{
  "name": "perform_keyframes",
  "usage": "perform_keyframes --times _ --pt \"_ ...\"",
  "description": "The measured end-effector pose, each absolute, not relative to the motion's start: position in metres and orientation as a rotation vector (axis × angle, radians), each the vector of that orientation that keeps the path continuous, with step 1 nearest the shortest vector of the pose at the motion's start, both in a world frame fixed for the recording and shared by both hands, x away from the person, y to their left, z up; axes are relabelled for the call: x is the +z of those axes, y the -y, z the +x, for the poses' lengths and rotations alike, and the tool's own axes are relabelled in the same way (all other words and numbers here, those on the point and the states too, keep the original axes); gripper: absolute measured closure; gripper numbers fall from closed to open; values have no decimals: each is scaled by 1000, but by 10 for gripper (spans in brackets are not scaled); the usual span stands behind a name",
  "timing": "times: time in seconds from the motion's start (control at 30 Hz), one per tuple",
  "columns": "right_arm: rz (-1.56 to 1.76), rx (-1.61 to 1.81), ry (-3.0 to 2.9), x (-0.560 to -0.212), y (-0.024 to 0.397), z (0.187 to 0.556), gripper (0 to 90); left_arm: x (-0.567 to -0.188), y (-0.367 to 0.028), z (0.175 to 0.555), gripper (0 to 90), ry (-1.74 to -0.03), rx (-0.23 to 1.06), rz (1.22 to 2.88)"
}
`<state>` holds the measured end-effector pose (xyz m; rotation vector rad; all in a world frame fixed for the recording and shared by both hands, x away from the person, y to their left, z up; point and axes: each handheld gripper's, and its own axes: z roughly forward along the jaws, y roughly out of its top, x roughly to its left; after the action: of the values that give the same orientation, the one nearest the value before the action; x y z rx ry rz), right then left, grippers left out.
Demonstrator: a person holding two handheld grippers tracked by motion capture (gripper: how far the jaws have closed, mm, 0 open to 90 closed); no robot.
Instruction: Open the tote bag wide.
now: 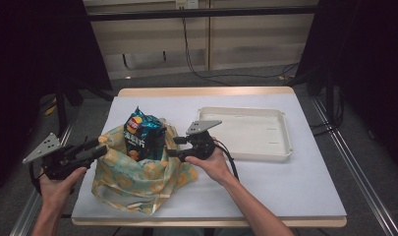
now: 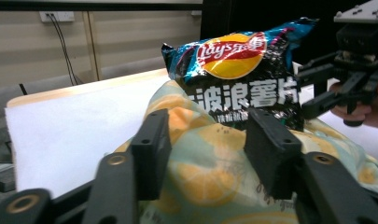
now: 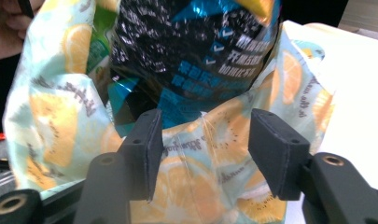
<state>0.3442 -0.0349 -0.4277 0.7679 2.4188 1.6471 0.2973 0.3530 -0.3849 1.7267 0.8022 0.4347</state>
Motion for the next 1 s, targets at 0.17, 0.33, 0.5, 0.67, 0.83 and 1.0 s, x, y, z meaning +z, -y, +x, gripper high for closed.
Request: perform_keyframes --times 0.17,0.33,0.5,0.67,0.83,1.0 --pt "782 1628 -2452 -435 32 347 838 -380 -347 306 415 -813 439 1717" --pt "751 1616 -2468 -436 36 341 894 -369 -342 314 348 -805 441 1693" --pt "739 1591 -2499 -447 42 332 900 -374 -335 331 347 -850 424 1727" --pt "744 1553 -2537 -460 46 324 900 -391 -338 335 521 -859 402 1790" --pt "742 1520 -2571 -471 46 317 900 -391 -352 328 873 -850 368 1718" --pt "704 1571 -2543 -461 42 314 893 -384 -367 320 875 -852 370 1682"
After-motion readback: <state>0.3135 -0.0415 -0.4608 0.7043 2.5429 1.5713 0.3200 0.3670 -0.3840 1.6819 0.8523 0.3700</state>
